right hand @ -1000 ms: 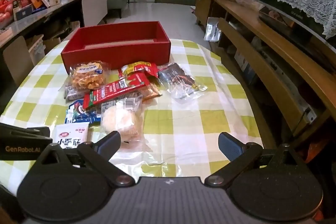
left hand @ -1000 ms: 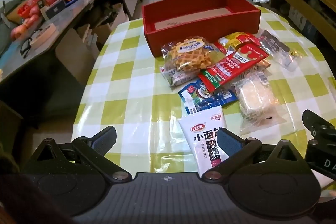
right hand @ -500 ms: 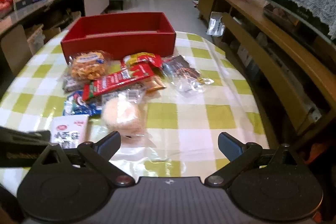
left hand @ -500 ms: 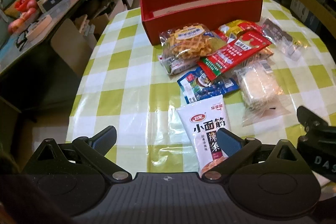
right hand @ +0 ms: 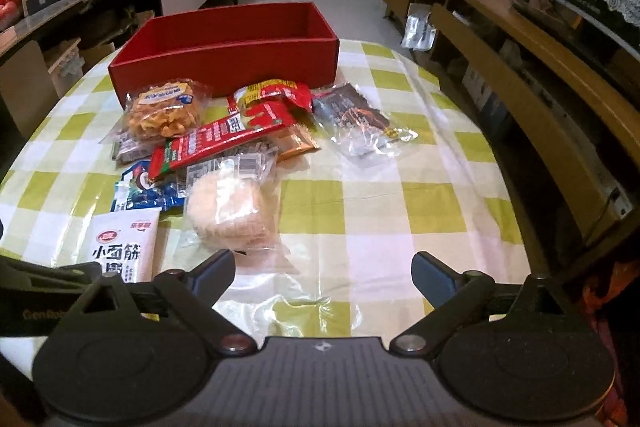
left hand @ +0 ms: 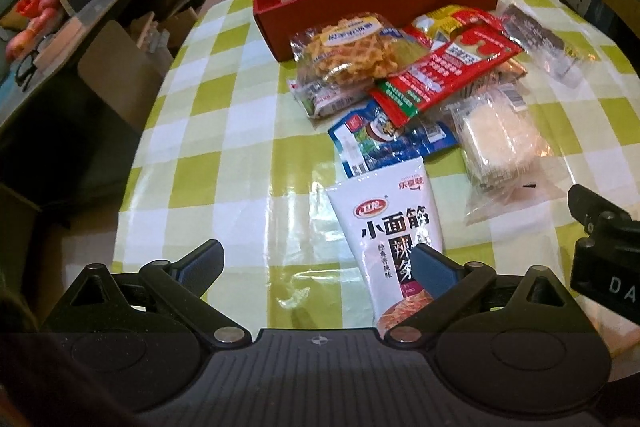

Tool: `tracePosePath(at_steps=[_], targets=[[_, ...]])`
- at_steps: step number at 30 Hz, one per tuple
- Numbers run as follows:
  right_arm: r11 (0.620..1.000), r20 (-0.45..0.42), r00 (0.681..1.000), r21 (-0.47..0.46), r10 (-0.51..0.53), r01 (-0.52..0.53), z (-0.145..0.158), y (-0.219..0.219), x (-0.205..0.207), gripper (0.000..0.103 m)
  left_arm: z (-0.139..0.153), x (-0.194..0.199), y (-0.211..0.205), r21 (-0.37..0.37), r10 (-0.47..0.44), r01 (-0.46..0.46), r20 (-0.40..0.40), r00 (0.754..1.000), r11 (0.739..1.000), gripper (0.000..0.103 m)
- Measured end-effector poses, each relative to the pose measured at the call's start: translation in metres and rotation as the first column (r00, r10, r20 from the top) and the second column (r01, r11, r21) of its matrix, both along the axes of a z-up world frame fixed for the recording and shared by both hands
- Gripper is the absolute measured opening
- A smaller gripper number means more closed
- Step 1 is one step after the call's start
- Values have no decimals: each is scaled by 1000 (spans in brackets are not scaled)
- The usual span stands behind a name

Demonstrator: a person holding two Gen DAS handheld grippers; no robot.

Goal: Organize snacks

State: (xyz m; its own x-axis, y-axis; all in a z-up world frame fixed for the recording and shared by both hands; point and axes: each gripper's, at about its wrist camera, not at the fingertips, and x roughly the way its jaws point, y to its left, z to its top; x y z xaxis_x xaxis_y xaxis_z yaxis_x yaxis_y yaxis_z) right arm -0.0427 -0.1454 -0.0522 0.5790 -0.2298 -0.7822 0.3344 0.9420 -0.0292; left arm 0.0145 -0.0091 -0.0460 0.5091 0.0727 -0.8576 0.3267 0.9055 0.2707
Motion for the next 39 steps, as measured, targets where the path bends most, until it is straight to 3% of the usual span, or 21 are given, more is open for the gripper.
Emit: tracePosePath(at_steps=[39], targets=[[999, -62, 997, 23, 38, -36, -13, 2, 6, 96, -6, 4, -3, 7, 11, -11, -21, 1000, 1000, 101]])
